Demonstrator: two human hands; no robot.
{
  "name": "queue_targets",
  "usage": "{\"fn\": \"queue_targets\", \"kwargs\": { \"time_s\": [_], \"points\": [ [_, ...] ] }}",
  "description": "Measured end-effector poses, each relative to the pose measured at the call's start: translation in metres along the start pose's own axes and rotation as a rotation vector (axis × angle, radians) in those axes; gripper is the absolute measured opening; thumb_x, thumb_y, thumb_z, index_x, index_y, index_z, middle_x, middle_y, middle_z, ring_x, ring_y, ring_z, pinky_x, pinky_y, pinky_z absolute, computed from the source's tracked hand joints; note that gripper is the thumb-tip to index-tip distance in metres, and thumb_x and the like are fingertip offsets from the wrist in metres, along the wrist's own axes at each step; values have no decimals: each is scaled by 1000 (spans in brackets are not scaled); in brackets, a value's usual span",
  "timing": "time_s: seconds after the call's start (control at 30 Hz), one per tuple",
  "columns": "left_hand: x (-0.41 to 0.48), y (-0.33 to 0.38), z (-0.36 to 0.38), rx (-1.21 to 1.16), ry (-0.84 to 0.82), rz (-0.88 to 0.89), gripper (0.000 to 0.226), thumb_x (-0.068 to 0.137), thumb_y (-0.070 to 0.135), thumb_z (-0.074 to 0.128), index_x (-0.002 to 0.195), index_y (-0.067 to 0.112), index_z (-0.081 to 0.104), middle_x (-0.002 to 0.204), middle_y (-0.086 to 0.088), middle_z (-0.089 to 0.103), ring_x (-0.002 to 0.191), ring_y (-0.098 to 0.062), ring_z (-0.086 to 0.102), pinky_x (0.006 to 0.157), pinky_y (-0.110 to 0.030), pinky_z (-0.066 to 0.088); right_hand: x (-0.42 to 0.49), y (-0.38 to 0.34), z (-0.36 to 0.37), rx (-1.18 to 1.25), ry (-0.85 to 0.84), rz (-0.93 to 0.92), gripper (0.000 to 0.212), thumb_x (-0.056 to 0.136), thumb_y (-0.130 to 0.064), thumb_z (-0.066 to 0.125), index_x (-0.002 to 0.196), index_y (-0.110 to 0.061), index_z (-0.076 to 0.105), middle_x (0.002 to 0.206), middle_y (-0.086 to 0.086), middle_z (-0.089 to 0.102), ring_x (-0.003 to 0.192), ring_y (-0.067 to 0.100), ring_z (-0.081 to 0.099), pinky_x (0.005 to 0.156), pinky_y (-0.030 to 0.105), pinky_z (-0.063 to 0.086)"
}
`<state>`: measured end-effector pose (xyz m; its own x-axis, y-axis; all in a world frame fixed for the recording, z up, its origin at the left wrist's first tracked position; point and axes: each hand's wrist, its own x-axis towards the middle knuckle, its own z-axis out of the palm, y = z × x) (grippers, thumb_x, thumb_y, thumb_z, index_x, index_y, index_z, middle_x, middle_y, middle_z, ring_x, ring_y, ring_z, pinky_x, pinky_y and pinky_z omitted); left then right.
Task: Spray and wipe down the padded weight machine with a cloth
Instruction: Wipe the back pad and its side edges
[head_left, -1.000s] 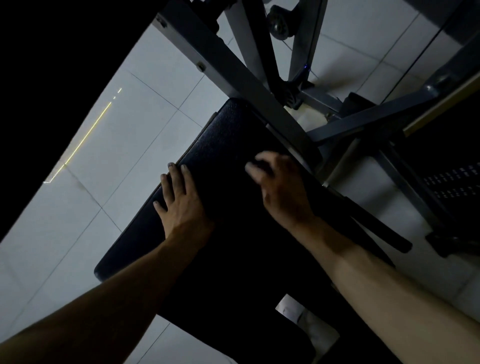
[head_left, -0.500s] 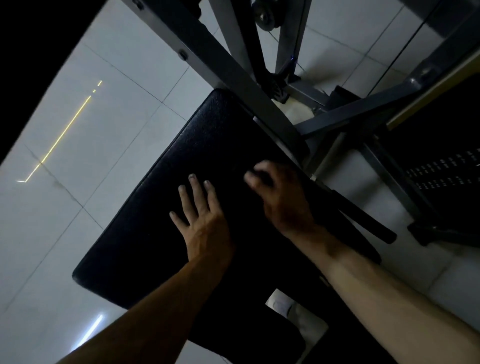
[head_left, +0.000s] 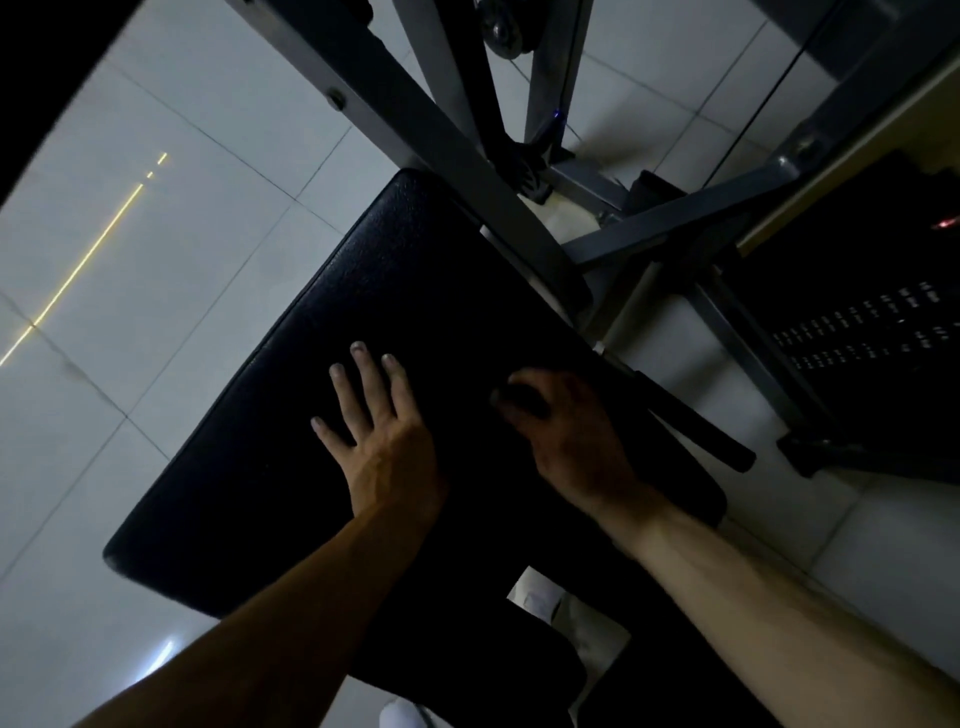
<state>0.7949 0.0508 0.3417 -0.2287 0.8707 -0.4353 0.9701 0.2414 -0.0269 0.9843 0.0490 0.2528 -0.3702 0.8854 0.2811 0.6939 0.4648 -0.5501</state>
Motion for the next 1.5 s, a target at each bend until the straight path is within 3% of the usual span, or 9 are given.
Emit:
{"fn": "queue_targets", "kwargs": {
  "time_s": [0.2, 0.4, 0.63, 0.87, 0.97, 1.1, 1.17, 1.27, 1.5],
  "points": [
    [-1, -2, 2, -6, -1, 14, 135, 76, 60, 80, 158, 15, -17, 160, -10, -40, 148, -37, -34, 116, -72, -3, 34, -9, -3, -1, 202, 529, 48, 95, -20, 55, 142, -25, 62, 139, 16, 52, 119, 36, 52, 100, 39, 43],
    [-5, -5, 1, -30, 57, 46, 125, 82, 59, 74, 161, 15, -12, 164, -9, -34, 150, -35, -31, 118, -71, -2, -39, -70, 30, 47, -6, 154, 76, 85, -19, 73, 152, -35, 40, 138, 13, 52, 123, 35, 50, 105, 41, 39],
    [-22, -3, 4, -84, 45, 148, 122, 79, 62, 72, 163, 19, -5, 164, -10, -33, 152, -32, -29, 122, -62, -10, 37, -9, -10, 37, 207, 453, 45, 101, -28, 48, 143, -18, 61, 134, 17, 54, 119, 32, 54, 104, 38, 48],
    [-24, 22, 17, 58, -3, 409, 119, 85, 59, 69, 162, 18, -12, 163, -10, -35, 150, -32, -32, 126, -48, -10, -53, -46, 17, 23, 80, 172, 61, 96, -24, 68, 152, -35, 46, 136, 7, 48, 121, 31, 49, 102, 43, 47],
    [-24, 27, 20, 129, -18, 416, 120, 85, 70, 61, 160, 18, -18, 161, -11, -39, 150, -33, -33, 127, -49, -6, -48, -8, -7, 19, 152, 417, 61, 86, -7, 75, 144, -21, 58, 138, 10, 43, 125, 35, 48, 102, 54, 50],
    [-26, 34, 19, 144, -39, 398, 129, 78, 77, 63, 160, 16, -18, 160, -13, -40, 150, -34, -32, 126, -49, -7, -47, 2, -8, 32, 362, 790, 49, 100, -20, 62, 148, -22, 55, 135, 14, 47, 122, 33, 52, 104, 48, 49],
    [-25, 36, 19, 162, -19, 453, 129, 78, 76, 64, 161, 16, -14, 161, -14, -38, 151, -34, -29, 127, -49, -5, -56, -13, -4, 30, 443, 919, 44, 101, -21, 61, 145, -20, 58, 134, 10, 51, 126, 30, 51, 109, 32, 44],
    [-19, 40, 18, 219, -32, 502, 127, 79, 74, 65, 161, 17, -14, 162, -12, -36, 152, -33, -27, 126, -49, -2, -52, -30, -3, 180, 586, 1182, 33, 103, -17, 60, 136, -11, 64, 127, 2, 58, 120, 22, 57, 94, 3, 40],
    [-21, 48, 29, 254, 3, 461, 111, 90, 56, 62, 161, 16, -15, 161, -13, -37, 151, -34, -30, 125, -49, -5, 10, -31, -9, 26, 310, 769, 45, 98, -23, 64, 142, -17, 62, 139, 22, 52, 128, 36, 50, 108, 44, 44]
  ]
}}
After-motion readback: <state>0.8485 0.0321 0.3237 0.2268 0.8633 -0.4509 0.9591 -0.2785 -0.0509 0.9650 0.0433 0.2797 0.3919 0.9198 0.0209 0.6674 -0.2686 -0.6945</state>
